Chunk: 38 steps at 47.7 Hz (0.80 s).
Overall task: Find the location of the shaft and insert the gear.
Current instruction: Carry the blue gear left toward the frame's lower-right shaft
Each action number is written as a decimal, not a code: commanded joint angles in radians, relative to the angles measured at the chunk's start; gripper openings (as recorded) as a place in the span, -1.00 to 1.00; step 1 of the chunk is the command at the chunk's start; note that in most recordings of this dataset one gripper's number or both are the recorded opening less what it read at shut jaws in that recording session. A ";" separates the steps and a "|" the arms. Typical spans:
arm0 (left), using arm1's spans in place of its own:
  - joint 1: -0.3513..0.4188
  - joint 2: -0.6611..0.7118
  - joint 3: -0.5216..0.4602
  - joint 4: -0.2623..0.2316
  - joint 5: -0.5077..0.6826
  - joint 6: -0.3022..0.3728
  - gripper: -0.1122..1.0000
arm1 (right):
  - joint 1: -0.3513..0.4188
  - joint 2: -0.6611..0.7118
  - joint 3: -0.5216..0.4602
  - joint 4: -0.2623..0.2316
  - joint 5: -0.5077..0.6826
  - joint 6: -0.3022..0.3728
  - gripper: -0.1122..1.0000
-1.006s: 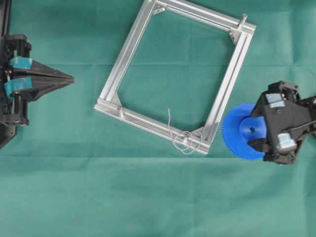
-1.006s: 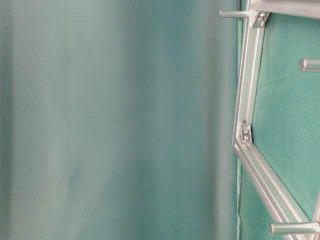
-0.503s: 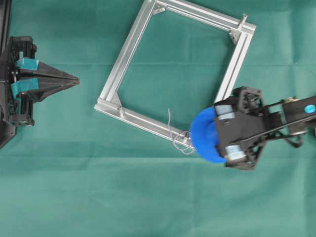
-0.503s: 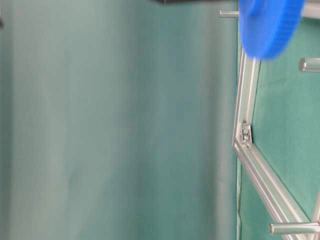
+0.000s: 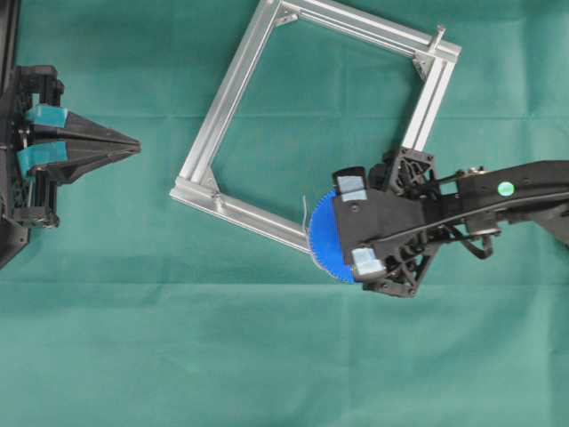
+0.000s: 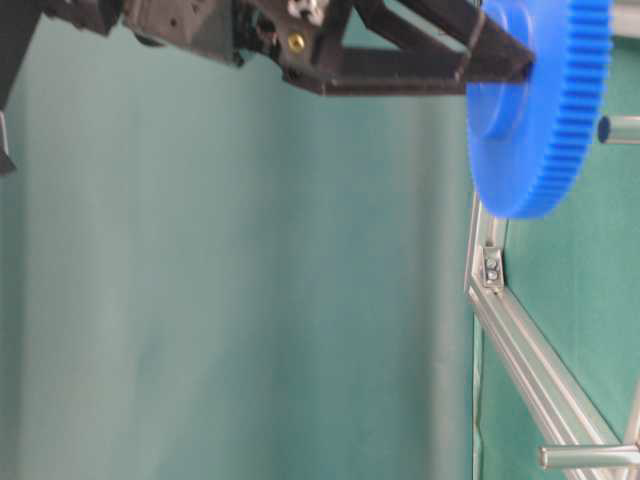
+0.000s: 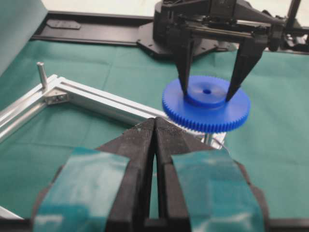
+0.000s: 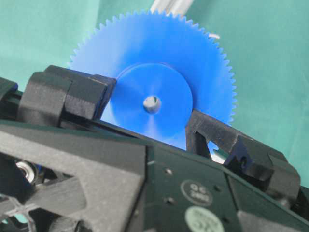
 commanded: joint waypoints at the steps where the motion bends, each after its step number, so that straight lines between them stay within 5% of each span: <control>1: 0.003 0.005 -0.028 -0.002 -0.003 0.002 -0.79 | 0.002 -0.002 -0.031 -0.003 -0.003 0.002 0.43; 38: -0.003 0.005 -0.028 -0.002 -0.002 0.000 -0.79 | 0.005 0.057 -0.034 0.008 -0.006 0.002 0.43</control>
